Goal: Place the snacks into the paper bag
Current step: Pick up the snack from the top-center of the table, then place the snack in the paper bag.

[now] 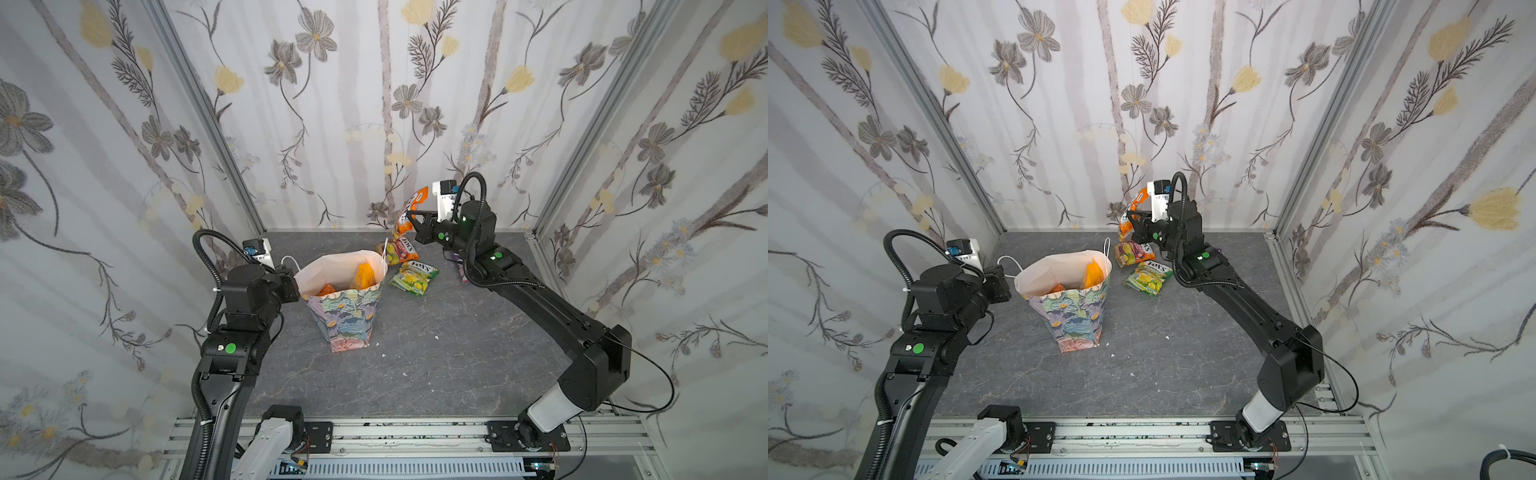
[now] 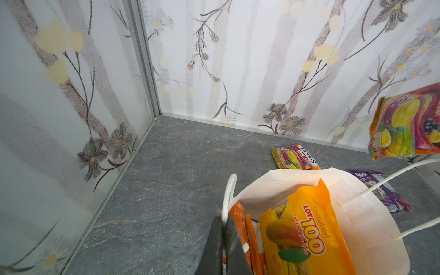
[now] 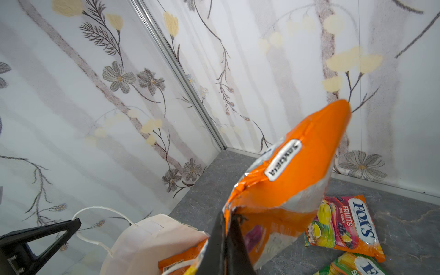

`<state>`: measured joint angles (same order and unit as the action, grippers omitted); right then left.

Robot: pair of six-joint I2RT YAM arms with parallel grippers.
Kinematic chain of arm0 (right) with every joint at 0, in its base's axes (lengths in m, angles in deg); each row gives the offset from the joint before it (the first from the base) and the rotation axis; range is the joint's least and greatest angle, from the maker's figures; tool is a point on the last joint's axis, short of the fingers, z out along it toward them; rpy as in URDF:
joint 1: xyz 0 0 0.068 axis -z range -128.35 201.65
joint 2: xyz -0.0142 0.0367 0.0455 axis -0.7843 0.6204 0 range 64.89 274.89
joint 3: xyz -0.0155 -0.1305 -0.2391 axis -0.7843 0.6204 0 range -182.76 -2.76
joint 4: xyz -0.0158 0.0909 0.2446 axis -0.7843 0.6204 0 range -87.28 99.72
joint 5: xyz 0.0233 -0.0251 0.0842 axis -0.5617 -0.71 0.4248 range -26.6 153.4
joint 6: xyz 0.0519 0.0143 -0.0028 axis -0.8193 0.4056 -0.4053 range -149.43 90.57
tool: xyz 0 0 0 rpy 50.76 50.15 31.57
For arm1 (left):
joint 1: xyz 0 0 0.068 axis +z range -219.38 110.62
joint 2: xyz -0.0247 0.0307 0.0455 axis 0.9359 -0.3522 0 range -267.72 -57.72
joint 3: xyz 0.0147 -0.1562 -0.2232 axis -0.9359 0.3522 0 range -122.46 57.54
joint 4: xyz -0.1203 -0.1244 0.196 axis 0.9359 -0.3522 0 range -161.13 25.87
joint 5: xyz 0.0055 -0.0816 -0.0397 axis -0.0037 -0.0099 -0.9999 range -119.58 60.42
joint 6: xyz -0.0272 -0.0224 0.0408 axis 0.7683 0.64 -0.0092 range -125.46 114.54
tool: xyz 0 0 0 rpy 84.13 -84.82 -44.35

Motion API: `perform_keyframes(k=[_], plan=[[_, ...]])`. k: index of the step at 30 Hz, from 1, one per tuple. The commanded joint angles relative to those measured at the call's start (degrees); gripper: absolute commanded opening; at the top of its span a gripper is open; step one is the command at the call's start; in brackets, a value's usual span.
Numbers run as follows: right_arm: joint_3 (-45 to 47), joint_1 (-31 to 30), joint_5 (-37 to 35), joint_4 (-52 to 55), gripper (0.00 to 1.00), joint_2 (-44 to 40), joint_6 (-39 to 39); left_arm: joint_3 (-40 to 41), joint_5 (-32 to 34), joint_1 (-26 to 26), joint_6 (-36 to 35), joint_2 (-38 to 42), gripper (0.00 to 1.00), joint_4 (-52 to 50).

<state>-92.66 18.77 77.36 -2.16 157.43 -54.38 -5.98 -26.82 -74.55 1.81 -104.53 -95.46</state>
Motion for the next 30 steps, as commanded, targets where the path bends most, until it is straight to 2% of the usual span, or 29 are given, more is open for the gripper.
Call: perform_keyframes(k=[1, 11, 16, 24, 30], plan=[[-2.95, -0.33, 0.01, -0.5, 0.0, 0.85, 1.73, -0.27, -0.22, 0.02, -0.41, -0.28, 0.01, 0.9], [-10.3, -3.02, -0.11, 1.38, 0.0, 2.48, 4.0, 0.07, -0.64, 0.12, -0.25, -0.06, 0.01, 1.03], [-15.25, -6.12, -2.04, 5.67, 0.0, 3.37, 9.36, -0.05, -0.05, 0.02, -0.38, 0.33, 0.01, 0.83], [-20.46, -9.16, 1.55, 10.64, 0.0, 5.6, 11.56, -0.33, -0.23, 0.07, -0.4, -0.04, 0.01, 0.81], [-26.07, -10.01, 9.77, 17.08, 0.0, 9.68, 12.65, -0.37, -0.35, 0.02, -0.43, -0.15, 0.01, 0.83]])
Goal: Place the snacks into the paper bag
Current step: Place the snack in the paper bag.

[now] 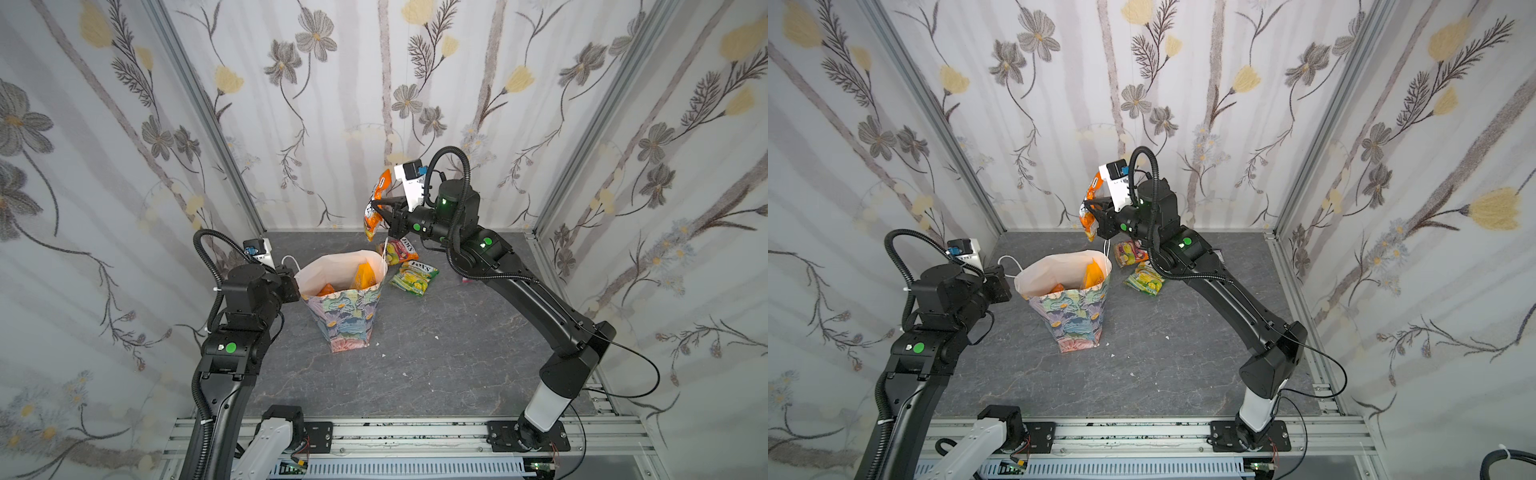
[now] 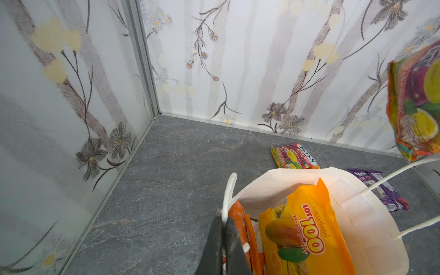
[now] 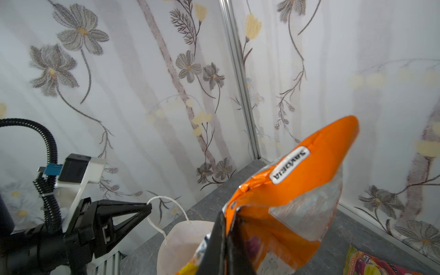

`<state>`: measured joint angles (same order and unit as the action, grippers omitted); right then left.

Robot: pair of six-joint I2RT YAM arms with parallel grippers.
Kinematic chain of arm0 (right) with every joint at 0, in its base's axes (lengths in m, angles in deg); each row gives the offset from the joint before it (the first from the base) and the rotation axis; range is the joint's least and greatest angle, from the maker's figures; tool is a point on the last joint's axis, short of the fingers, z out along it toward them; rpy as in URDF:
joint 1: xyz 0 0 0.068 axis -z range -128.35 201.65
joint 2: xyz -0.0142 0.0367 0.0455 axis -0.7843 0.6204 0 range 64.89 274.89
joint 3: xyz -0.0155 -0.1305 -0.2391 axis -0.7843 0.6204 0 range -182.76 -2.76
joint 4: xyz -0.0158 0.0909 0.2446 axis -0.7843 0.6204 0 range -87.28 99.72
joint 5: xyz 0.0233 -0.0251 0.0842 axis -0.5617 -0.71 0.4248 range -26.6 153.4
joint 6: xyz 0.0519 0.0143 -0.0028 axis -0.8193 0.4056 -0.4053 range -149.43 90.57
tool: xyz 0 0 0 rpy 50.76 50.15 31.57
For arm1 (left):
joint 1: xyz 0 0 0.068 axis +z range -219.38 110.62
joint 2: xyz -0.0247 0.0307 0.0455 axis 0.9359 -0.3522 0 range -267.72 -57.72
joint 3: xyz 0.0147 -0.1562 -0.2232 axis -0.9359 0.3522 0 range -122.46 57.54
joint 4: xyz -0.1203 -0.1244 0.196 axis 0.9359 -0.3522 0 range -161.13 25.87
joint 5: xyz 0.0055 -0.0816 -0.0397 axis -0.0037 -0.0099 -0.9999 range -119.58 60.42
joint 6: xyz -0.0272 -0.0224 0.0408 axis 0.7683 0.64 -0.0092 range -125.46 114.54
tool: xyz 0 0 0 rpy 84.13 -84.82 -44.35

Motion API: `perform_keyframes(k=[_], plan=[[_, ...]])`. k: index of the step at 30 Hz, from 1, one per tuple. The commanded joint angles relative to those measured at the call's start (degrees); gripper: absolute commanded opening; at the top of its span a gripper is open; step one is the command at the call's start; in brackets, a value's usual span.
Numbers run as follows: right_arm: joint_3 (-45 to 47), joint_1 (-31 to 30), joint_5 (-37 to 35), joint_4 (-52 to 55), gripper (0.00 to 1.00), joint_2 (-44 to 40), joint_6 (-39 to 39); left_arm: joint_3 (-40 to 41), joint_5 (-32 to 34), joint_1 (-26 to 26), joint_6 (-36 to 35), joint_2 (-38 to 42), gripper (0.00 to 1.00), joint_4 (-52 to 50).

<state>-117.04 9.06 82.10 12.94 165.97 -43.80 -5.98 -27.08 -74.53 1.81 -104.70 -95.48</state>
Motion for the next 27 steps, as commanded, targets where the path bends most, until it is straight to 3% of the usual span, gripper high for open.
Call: perform_keyframes(k=[1, 12, 16, 27], plan=[[-2.64, -0.47, 6.34, 3.38, 0.0, 2.03, 2.64, -0.37, -0.05, 0.03, -0.47, -0.02, 0.01, 0.86], [-10.17, -3.05, 13.13, 14.46, 0.0, 7.74, 8.36, -0.54, -0.04, 0.05, -0.48, 0.12, 0.01, 0.7], [-10.17, -3.99, 10.64, 16.97, 0.0, 7.73, 11.28, -0.3, 0.28, 0.03, -0.45, 0.26, 0.01, 0.86], [-10.17, -7.16, 11.92, 21.05, 0.0, 9.39, 14.31, -0.37, 0.05, 0.11, -0.41, 0.39, 0.01, 1.05]])
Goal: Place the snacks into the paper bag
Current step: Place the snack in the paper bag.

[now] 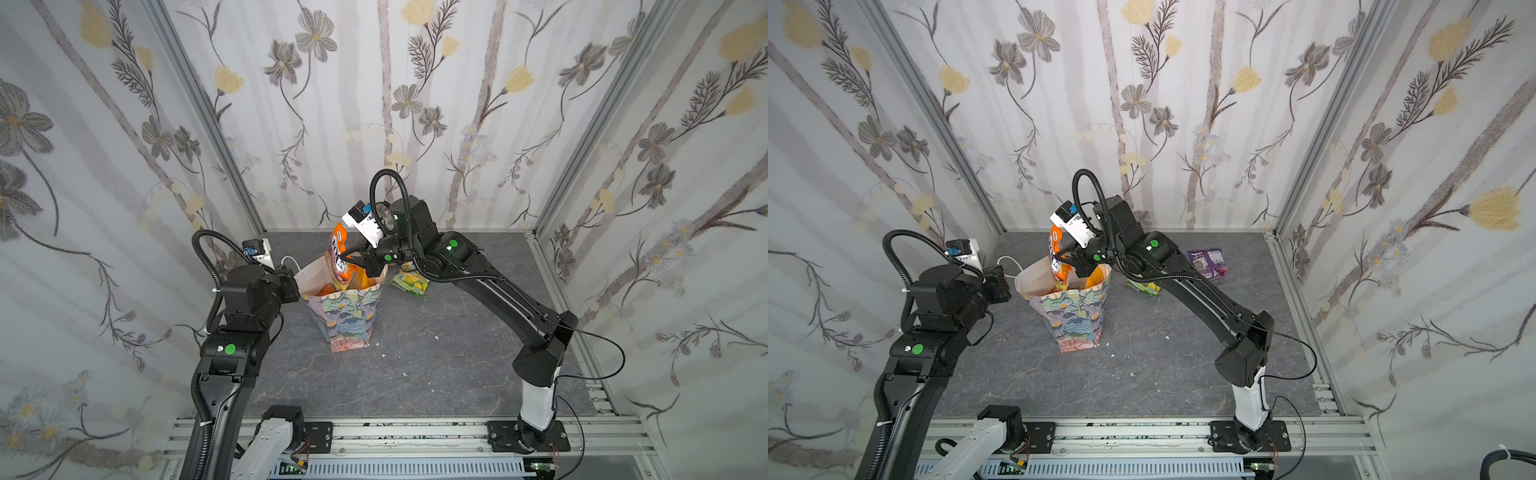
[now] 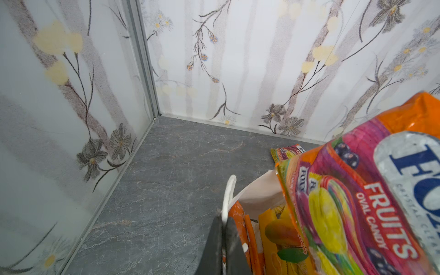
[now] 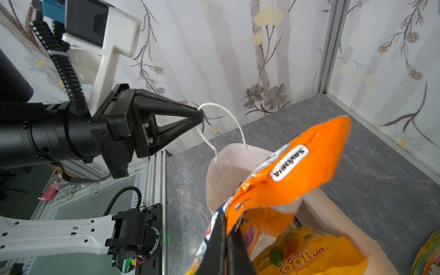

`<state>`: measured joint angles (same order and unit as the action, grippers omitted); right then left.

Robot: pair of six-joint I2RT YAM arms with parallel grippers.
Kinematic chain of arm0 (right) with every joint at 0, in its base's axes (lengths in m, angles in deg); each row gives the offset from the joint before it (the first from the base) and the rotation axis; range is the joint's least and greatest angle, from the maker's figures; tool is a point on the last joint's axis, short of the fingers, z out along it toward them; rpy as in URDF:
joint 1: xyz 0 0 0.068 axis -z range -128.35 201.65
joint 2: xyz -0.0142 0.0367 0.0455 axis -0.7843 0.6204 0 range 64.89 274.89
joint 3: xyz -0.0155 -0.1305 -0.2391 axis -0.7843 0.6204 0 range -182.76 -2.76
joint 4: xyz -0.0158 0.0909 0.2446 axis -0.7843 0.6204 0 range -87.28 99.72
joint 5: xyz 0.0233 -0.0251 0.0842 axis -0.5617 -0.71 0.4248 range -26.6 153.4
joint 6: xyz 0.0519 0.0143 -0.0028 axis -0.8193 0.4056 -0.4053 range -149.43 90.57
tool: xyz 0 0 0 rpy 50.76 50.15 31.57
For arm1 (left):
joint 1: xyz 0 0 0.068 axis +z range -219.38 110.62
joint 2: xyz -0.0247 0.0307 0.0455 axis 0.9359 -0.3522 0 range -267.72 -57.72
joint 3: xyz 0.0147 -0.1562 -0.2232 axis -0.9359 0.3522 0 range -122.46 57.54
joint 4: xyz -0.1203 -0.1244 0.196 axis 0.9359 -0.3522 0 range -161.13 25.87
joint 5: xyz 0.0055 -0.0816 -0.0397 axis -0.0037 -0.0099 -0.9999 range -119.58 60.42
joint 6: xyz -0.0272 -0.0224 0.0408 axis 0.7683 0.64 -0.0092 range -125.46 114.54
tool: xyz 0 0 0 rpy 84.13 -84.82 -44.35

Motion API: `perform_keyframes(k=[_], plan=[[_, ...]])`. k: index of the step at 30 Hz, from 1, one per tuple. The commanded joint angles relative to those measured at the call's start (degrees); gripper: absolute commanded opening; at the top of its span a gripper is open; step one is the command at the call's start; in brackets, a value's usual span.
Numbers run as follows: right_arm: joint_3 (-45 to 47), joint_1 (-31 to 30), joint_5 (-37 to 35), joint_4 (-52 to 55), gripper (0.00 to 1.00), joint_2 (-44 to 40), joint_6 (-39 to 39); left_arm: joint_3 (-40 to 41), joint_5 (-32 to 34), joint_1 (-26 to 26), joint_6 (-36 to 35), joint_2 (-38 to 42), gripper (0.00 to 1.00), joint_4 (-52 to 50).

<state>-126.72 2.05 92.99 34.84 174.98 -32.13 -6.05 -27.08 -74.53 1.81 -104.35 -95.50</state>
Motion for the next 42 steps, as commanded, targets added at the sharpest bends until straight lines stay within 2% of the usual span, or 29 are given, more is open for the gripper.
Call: perform_keyframes(k=[1, 13, 25, 33, 42], plan=[[-0.49, -0.14, 1.26, -0.6, 0.0, 0.61, 2.85, -0.4, 0.05, 0.05, -0.48, 0.09, 0.01, 1.05], [-3.58, -0.05, 2.37, 5.26, 0.0, 4.7, 5.95, -0.3, 0.05, 0.09, -0.5, 0.37, 0.01, 0.79], [-3.74, -1.06, 1.15, 9.35, 0.0, 1.36, 7.0, -0.31, 0.58, 0.05, -0.54, 0.51, 0.01, 0.96], [-3.74, -1.39, 0.66, 8.88, 0.0, 1.58, 6.77, -0.23, 0.32, 0.01, -0.44, 0.58, 0.01, 0.97], [-4.55, -1.11, 1.73, 6.2, 0.0, 5.44, 4.74, -0.21, 0.41, 0.04, -0.56, 0.85, 0.01, 0.8]])
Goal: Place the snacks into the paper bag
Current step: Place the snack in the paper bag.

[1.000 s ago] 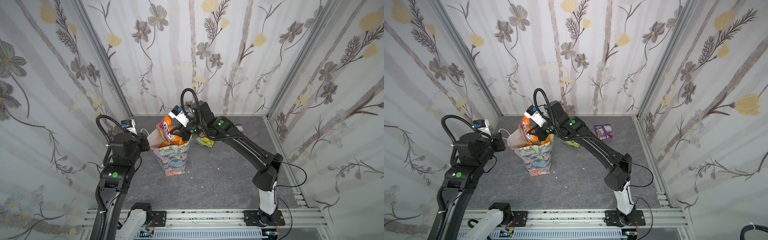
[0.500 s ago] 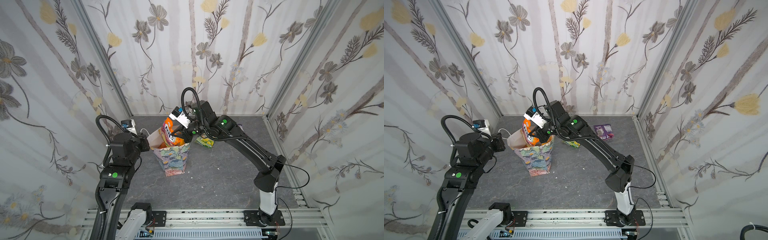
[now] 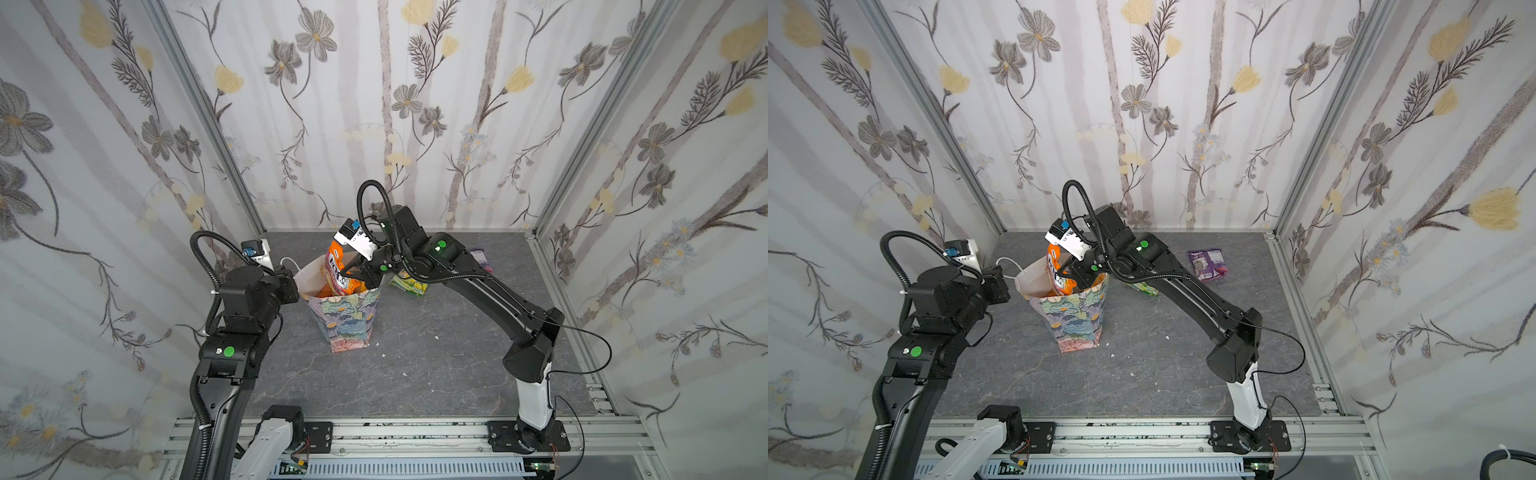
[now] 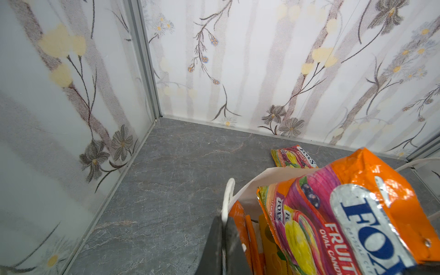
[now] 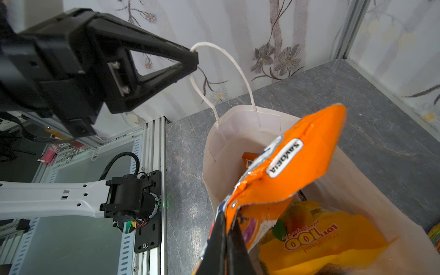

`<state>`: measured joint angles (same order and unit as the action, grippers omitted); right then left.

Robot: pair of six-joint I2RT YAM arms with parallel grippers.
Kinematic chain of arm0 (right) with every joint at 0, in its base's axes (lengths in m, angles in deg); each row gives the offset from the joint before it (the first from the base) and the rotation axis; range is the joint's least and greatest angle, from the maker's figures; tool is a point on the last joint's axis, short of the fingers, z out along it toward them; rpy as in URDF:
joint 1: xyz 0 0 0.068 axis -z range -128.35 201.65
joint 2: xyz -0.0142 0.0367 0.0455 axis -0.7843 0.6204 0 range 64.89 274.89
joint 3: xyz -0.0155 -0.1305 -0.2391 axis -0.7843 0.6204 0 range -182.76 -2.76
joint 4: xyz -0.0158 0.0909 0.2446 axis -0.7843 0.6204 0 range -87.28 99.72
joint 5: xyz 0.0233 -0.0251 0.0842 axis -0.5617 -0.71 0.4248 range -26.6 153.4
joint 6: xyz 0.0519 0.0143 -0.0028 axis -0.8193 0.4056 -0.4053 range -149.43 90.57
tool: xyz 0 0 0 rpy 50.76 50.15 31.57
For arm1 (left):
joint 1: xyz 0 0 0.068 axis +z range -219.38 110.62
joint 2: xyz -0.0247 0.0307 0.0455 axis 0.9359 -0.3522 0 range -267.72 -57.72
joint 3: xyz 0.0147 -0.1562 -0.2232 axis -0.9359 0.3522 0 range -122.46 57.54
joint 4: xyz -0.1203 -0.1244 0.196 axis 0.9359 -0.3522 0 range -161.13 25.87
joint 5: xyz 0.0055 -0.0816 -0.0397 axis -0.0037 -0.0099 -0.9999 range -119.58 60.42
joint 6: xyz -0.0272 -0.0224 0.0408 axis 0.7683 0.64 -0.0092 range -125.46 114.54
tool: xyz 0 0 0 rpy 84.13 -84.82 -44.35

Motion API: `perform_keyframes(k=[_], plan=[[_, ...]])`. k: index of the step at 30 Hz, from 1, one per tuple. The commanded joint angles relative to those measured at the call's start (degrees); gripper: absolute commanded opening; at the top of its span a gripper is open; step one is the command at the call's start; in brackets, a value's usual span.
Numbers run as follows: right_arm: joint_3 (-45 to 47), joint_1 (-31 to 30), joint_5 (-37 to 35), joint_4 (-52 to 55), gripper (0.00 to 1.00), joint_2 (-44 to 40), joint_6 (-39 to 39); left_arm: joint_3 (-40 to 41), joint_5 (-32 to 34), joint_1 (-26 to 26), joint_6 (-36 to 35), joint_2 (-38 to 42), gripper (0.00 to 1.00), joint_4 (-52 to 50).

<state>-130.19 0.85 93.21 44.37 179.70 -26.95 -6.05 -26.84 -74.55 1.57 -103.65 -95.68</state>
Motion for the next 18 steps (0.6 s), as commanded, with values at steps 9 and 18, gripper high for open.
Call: perform_keyframes(k=[9, 18], plan=[[-1.72, 0.45, -0.15, -3.99, 0.0, 2.11, -3.55, -0.22, 0.25, 0.09, -0.34, -0.12, 0.01, 0.96], [-2.03, 1.38, -0.89, -5.03, 0.0, 2.88, -7.54, -0.35, 0.34, 0.07, -0.31, -0.22, 0.01, 0.96]])
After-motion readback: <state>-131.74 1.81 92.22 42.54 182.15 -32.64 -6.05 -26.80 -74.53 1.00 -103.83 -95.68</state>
